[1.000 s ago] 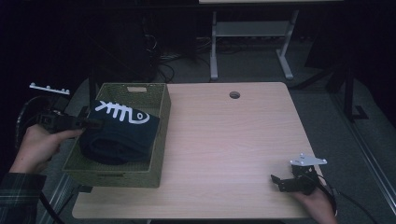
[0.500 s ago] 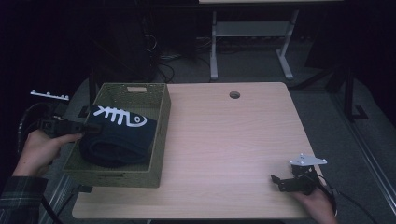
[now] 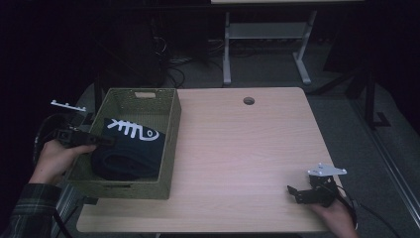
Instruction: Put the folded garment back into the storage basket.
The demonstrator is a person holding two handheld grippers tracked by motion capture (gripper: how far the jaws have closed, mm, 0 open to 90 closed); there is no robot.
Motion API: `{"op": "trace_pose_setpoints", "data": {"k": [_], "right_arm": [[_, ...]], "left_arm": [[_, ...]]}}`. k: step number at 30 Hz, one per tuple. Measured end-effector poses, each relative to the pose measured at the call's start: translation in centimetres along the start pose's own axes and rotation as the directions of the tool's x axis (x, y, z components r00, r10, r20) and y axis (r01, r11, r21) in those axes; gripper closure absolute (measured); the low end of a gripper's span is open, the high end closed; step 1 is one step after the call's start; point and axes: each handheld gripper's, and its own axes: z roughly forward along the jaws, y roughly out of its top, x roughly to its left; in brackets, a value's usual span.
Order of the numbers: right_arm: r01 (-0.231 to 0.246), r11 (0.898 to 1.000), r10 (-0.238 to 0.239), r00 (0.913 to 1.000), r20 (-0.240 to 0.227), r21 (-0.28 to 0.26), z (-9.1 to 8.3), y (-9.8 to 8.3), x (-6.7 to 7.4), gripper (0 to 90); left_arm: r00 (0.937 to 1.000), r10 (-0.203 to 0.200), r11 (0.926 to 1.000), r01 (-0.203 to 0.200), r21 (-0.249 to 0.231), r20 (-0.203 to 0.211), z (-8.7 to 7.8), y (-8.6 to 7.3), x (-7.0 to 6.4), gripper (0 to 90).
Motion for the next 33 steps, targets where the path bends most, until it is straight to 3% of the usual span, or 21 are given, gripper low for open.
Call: {"op": "trace_pose_setpoints", "data": {"k": [5,11,15,21,27,33], "right_arm": [[0.000,1.000,0.000,1.0000,0.000,0.000,0.0,0.0,0.0,2.9],[0.000,1.000,0.000,1.0000,0.000,0.000,0.0,0.0,0.0,2.8],[0.000,1.000,0.000,1.0000,0.000,0.000,0.0,0.0,0.0,2.8],[0.000,1.000,0.000,1.0000,0.000,0.000,0.0,0.0,0.0,2.8],[0.000,1.000,0.000,1.0000,0.000,0.000,0.0,0.0,0.0,2.8],[0.000,1.000,0.000,1.0000,0.000,0.000,0.0,0.0,0.0,2.8]], "left_arm": [[0.9972,0.020,0.9988,-0.017,0.046,-0.072,1.2,0.3,0.8,74.2],[0.9876,0.043,0.9968,-0.033,0.074,-0.151,2.4,0.8,1.3,72.7],[0.9738,0.062,0.9942,-0.041,0.099,-0.219,3.2,1.0,1.6,70.8],[0.9584,0.077,0.9924,-0.047,0.113,-0.275,3.7,1.1,2.1,67.0],[0.9486,0.064,0.9943,-0.034,0.101,-0.310,3.6,0.9,2.6,59.8],[0.9325,0.043,0.9976,-0.020,0.066,-0.359,2.9,0.8,2.9,46.7]]}}
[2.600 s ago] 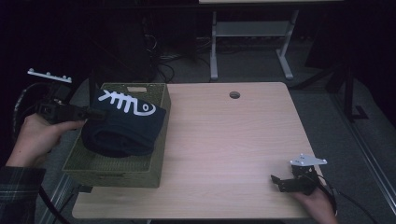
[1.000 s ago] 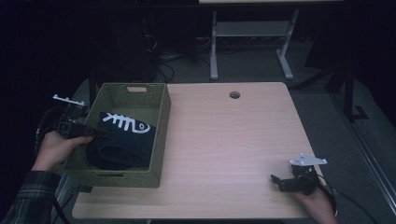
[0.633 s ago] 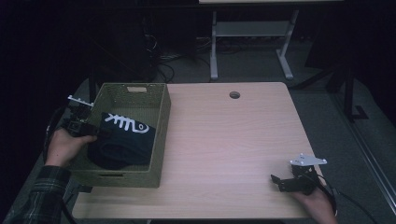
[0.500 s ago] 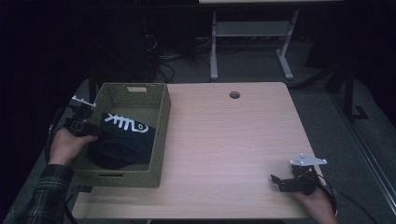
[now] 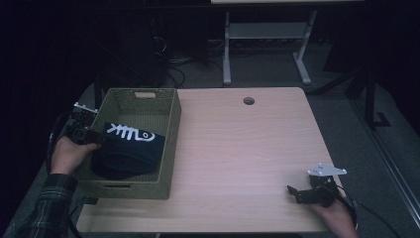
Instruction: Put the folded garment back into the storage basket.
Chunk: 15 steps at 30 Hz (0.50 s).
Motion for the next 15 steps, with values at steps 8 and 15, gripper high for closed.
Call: {"op": "trace_pose_setpoints", "data": {"k": [8,15], "right_arm": [[-0.001,1.000,0.001,1.0000,0.000,0.000,0.0,0.0,0.0,2.8],[-0.005,1.000,0.005,1.0000,0.001,0.002,0.0,0.1,0.0,2.8]], "left_arm": [[0.9996,-0.002,0.9983,0.000,-0.059,-0.028,-1.1,-0.1,-0.5,30.6],[0.9993,0.034,0.9948,-0.033,-0.096,0.017,-1.3,0.6,-2.4,19.1]]}}
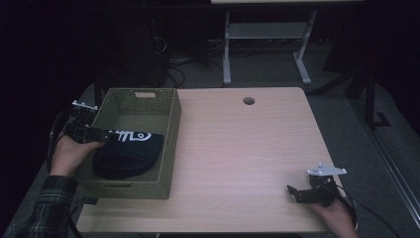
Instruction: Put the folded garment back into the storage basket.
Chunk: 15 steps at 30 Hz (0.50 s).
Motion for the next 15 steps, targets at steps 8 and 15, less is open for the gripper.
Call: {"op": "trace_pose_setpoints", "data": {"k": [8,15], "right_arm": [[0.000,1.000,0.000,1.0000,0.002,-0.001,0.0,0.0,0.0,2.8],[-0.001,1.000,0.001,1.0000,0.002,-0.001,0.0,0.0,0.0,2.8]], "left_arm": [[0.9983,0.053,0.9980,-0.052,-0.036,0.024,0.5,1.3,-2.4,13.4],[0.9936,0.102,0.9935,-0.099,-0.056,0.048,0.9,2.0,-4.6,13.4]]}}
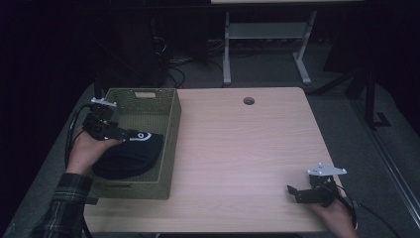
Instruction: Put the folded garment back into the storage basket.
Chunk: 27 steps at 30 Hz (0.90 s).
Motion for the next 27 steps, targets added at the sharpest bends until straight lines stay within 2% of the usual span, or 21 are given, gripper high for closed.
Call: {"op": "trace_pose_setpoints", "data": {"k": [7,14,20,27], "right_arm": [[0.000,1.000,0.000,1.0000,0.000,0.000,0.0,0.0,0.0,2.8],[0.005,1.000,-0.005,1.0000,0.001,-0.004,0.0,0.0,0.0,2.8],[0.005,1.000,-0.005,1.0000,0.001,-0.003,0.0,0.0,0.0,2.8],[0.006,1.000,-0.006,1.0000,0.000,-0.003,0.0,0.0,0.0,2.8]], "left_arm": [[0.9985,0.037,0.9988,-0.036,-0.033,0.040,0.7,0.7,-2.4,13.5],[0.9931,0.077,0.9950,-0.071,-0.071,0.088,1.1,1.5,-4.9,13.8],[0.9848,0.119,0.9899,-0.107,-0.093,0.127,1.9,2.1,-7.4,14.0],[0.9714,0.158,0.9847,-0.142,-0.101,0.177,3.3,2.4,-10.2,13.9]]}}
